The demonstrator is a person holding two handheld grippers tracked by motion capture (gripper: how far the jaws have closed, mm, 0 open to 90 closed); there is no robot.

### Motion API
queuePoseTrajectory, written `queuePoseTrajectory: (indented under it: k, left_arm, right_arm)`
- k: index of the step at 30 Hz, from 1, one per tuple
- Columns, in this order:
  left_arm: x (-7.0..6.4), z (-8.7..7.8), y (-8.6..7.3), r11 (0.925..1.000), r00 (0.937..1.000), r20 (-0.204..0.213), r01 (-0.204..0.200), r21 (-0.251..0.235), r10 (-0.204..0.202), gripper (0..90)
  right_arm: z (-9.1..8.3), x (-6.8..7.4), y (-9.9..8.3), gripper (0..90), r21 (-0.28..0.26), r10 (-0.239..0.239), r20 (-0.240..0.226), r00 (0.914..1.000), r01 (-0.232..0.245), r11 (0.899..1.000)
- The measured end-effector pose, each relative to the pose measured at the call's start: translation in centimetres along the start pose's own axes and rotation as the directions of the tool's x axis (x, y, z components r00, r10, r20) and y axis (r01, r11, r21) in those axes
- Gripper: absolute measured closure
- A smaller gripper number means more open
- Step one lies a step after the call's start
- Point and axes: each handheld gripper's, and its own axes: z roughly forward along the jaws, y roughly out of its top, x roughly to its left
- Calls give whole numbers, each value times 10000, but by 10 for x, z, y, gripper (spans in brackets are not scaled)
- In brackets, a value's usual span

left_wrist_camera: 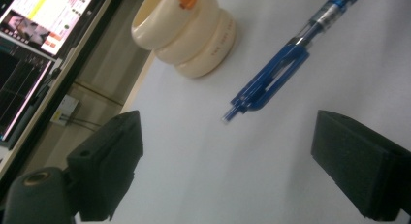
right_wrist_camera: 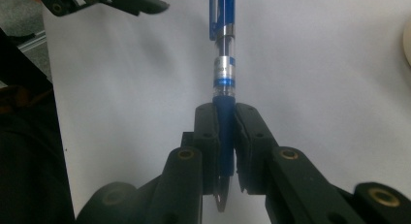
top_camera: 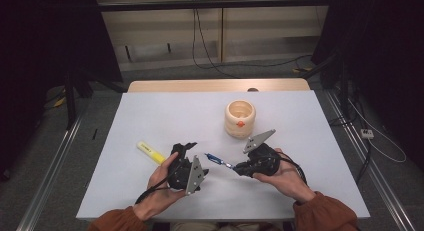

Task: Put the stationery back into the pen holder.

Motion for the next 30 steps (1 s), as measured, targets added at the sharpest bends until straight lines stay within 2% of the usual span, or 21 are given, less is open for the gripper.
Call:
queuePoseTrajectory:
  k: [1,2,3,5,6,8,12,14,15,16,17,18,20,23,24,25,26,28,29,30]
  left_arm:
    - [-1,2,1,9993,9993,17,-361,95,361,139]
    - [-3,3,3,9982,9985,14,-542,242,542,145]
    - [-4,6,4,9951,9953,-124,-957,248,960,153]
    - [-6,9,6,9927,9929,-181,-1167,292,1173,168]
    - [-7,11,6,9910,9914,-175,-1294,343,1300,169]
    - [-9,13,9,9841,9839,-413,-1723,427,1740,172]
    - [-15,17,13,9735,9737,-451,-2202,613,2231,202]
    - [-17,19,15,9655,9654,-548,-2510,701,2549,236]
    - [-19,19,15,9633,9624,-668,-2586,715,2634,256]
    - [-19,19,16,9661,9659,-588,-2476,737,2520,267]
    - [-20,19,16,9638,9634,-744,-2506,914,2576,303]
    - [-21,18,16,9583,9562,-942,-2681,990,2773,320]
    - [-22,18,16,9586,9572,-966,-2619,1118,2727,346]
    - [-25,18,16,9556,9530,-1086,-2704,1169,2829,414]
    - [-27,18,17,9520,9486,-1119,-2832,1166,2959,437]
    - [-29,18,18,9459,9436,-1116,-2973,1297,3118,452]
    - [-31,19,17,9453,9430,-1099,-2998,1282,3140,464]
    - [-34,20,18,9347,9340,-1019,-3275,1380,3423,525]
    - [-36,20,18,9337,9331,-1012,-3303,1382,3451,545]
    - [-37,21,18,9370,9359,-981,-3254,1268,3383,575]
  right_arm:
    - [0,0,0,808,17,-13,19,10000,13,10000]
    - [0,0,1,808,-9,-26,29,10000,26,10000]
    - [0,0,1,807,-10,-49,19,10000,49,10000]
    - [-1,1,2,807,-2,70,27,10000,-70,10000]
    - [-1,0,2,808,-55,-49,24,10000,49,10000]
    - [-2,0,4,808,-17,-50,50,10000,50,10000]
    - [-1,0,8,808,-73,-205,130,9997,206,9998]
    - [0,1,11,808,-52,-175,108,9998,175,9998]
    - [1,0,12,808,-42,-282,99,9996,283,9996]
    - [2,0,13,808,-48,-288,71,9996,288,9996]
    - [4,0,15,808,-7,-301,46,9995,301,9995]
    - [5,0,16,807,-7,-265,66,9996,265,9996]
    - [9,0,18,808,40,-290,9,9996,290,9996]
    - [12,1,21,807,76,-394,-32,9992,394,9992]
    - [13,3,23,807,108,-285,-33,9996,285,9995]
    - [14,3,23,808,74,-379,-45,9993,380,9993]
    - [15,4,24,807,79,-378,-36,9993,379,9993]
    - [17,4,25,807,106,-456,-86,9989,457,9989]
    - [18,4,26,808,109,-327,-101,9994,328,9994]
    - [19,5,26,807,116,-361,-122,9993,362,9993]
